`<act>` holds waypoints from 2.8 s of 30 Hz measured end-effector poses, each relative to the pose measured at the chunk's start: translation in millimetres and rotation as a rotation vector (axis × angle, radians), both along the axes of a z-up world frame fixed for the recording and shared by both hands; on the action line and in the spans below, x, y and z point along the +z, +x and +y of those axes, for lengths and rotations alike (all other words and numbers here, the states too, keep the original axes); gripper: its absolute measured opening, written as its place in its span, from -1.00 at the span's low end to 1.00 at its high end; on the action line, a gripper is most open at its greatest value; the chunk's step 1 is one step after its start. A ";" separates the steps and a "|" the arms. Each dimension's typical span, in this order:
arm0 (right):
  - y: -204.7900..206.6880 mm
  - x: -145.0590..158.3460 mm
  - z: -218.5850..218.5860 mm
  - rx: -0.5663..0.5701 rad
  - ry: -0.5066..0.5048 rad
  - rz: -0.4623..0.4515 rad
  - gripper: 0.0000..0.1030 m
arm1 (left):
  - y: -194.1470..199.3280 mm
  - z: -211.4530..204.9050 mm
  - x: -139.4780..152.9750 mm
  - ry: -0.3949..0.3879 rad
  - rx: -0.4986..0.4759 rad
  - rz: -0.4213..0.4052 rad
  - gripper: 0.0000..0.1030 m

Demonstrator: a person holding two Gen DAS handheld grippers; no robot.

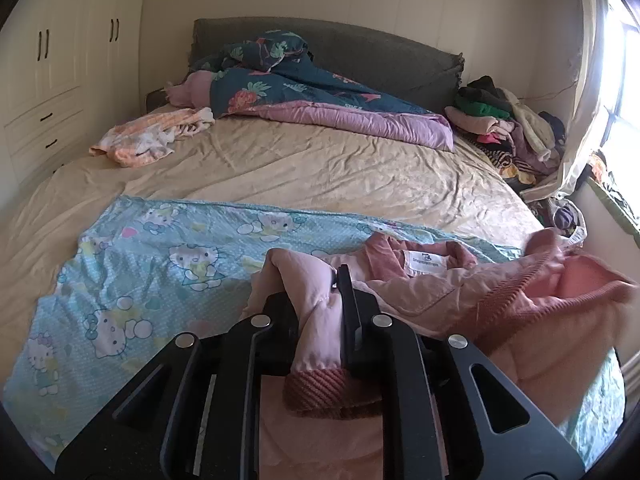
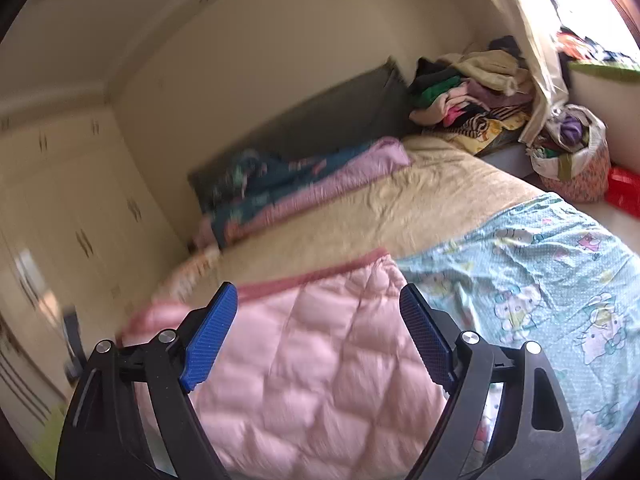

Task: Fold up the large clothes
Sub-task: 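Open both tools to release the folded jacket, then move both tools to the folded edge of the jacket, then grasp the folded jacket edge with both tools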

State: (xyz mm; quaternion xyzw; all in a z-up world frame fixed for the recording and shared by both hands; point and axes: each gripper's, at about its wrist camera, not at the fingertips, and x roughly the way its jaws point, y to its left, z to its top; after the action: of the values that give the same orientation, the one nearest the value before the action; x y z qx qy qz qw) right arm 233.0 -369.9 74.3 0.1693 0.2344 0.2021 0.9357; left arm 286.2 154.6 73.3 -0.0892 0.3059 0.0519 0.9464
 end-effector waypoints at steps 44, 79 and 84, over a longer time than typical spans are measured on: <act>33.1 -130.4 8.3 -0.071 -0.298 0.289 0.69 | -48.2 15.0 -114.8 -0.006 -0.048 0.162 0.81; 89.2 -134.8 18.8 -0.117 -0.203 0.273 -0.61 | 23.4 6.1 -96.2 0.001 -0.008 0.135 -0.65; 114.8 -148.1 24.0 -0.145 -0.216 0.332 -0.62 | 52.0 0.9 -106.7 0.035 0.007 0.176 -0.64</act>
State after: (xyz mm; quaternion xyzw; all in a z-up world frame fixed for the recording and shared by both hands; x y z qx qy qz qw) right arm 347.8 -345.9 -73.8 0.1153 0.3929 0.0772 0.9090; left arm 338.2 155.4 -33.5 -0.0689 0.3867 0.0683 0.9171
